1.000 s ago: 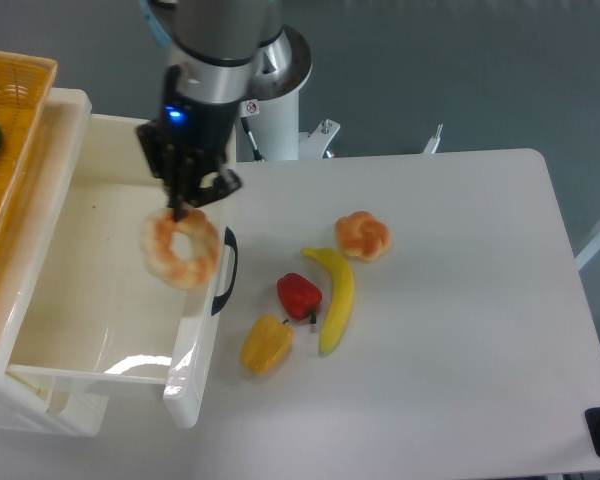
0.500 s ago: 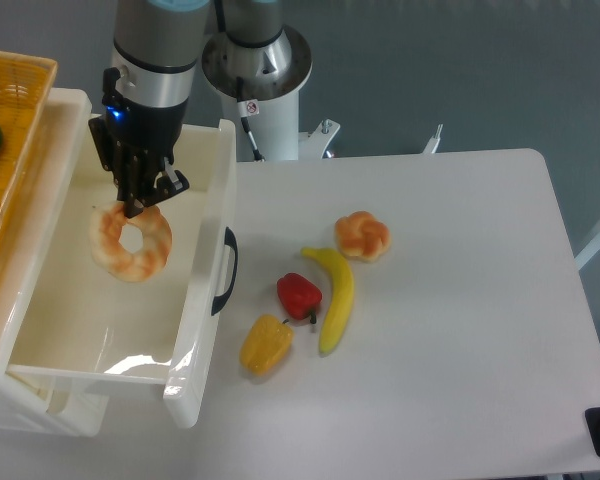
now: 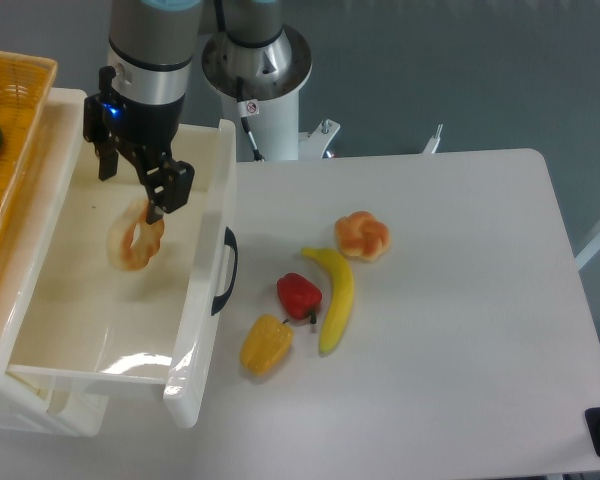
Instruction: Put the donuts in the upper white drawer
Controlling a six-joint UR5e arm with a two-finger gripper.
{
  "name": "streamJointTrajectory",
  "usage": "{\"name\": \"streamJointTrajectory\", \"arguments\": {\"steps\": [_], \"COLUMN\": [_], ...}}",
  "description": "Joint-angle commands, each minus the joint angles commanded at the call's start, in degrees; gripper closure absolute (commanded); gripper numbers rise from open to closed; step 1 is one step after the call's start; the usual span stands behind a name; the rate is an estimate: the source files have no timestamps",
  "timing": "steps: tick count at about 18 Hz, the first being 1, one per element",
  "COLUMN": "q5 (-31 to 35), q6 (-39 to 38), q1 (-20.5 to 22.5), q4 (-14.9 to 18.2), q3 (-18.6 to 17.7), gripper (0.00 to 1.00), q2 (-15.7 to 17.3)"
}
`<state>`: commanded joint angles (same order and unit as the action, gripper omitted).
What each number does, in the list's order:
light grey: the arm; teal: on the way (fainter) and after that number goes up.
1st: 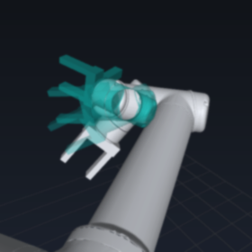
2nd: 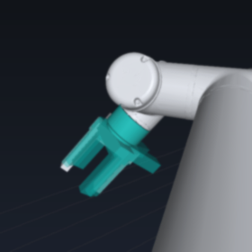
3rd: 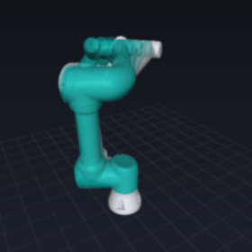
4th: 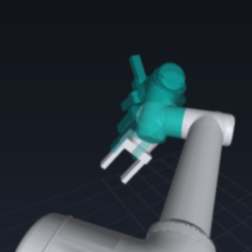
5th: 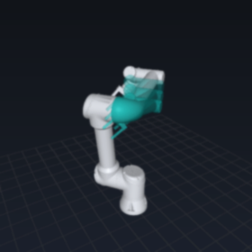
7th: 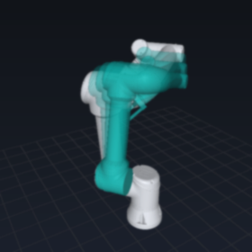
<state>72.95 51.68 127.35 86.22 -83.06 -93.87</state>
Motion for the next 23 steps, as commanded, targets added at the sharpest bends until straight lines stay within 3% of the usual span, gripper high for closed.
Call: {"name": "streamJointTrajectory", "arguments": {"steps": [6, 9, 16, 20, 23], "q5": [4.4, 4.8, 12.8, 15.6, 15.9], "q6": [-0.2, 0.0, 2.0, 11.7, 21.9], "q1": [5.4, 11.2, 20.1, 25.1, 28.3], "q4": [-1.3, -7.3, -7.5, -7.6, -8.1], "q3": [-0.3, -0.3, -1.0, -3.2, -2.9], "gripper": [0.00, 0.00, 0.00, 0.00, 0.00], "q2": [0.4, 0.5, -0.9, -3.5, -8.3]}}
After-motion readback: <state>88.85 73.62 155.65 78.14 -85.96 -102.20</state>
